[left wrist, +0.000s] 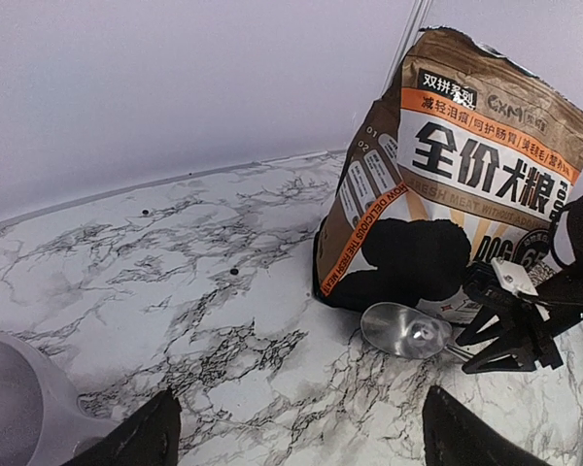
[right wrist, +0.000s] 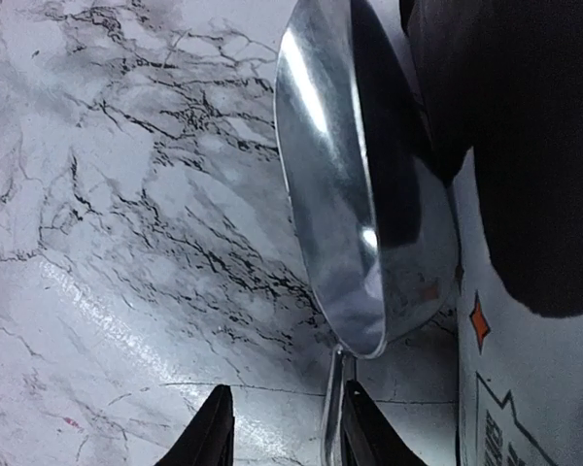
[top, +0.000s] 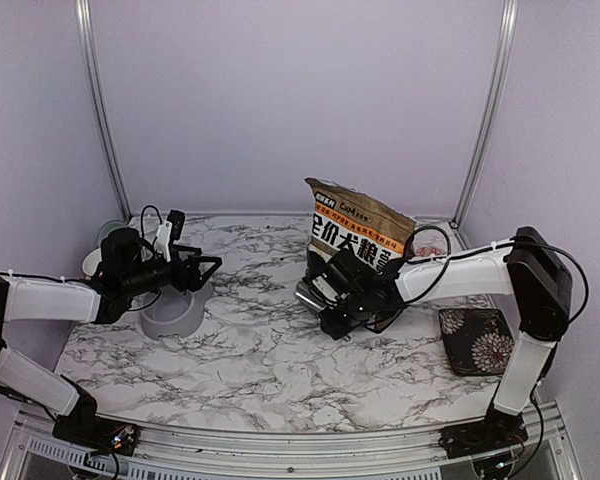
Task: Serve the pet food
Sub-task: Pick up the spatula from the center of the board, then place the spatula at the center of the board, then move the pet food bowl to the center of the board, then open the seal of the pet food bag.
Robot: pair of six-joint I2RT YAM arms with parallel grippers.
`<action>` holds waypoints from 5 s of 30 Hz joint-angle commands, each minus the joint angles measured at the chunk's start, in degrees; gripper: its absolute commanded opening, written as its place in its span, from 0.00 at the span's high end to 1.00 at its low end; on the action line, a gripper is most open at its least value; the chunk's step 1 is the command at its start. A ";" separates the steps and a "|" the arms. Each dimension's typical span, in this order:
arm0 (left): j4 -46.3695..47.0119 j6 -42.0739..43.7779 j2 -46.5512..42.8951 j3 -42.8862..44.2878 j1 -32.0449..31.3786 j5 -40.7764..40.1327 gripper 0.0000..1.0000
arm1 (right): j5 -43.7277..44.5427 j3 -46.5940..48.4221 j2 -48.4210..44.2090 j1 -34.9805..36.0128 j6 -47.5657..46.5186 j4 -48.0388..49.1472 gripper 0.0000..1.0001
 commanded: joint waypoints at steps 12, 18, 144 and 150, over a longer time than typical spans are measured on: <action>-0.51 -2.71 -2.09 -0.44 -1.71 -1.07 0.15 | 5.10 -3.52 3.93 0.51 1.90 4.66 0.75; -0.57 -2.93 -2.68 -0.78 -2.06 -1.58 0.16 | 0.00 -2.74 4.04 0.50 0.66 6.44 0.90; -27.83 -41.03 10.17 37.54 -20.96 -25.43 0.41 | -10.61 21.94 -21.50 -16.71 -18.02 -6.08 0.51; -26.47 -43.39 13.95 41.69 -21.79 -22.94 0.42 | -10.03 20.94 -21.31 -16.73 -18.36 -8.99 0.56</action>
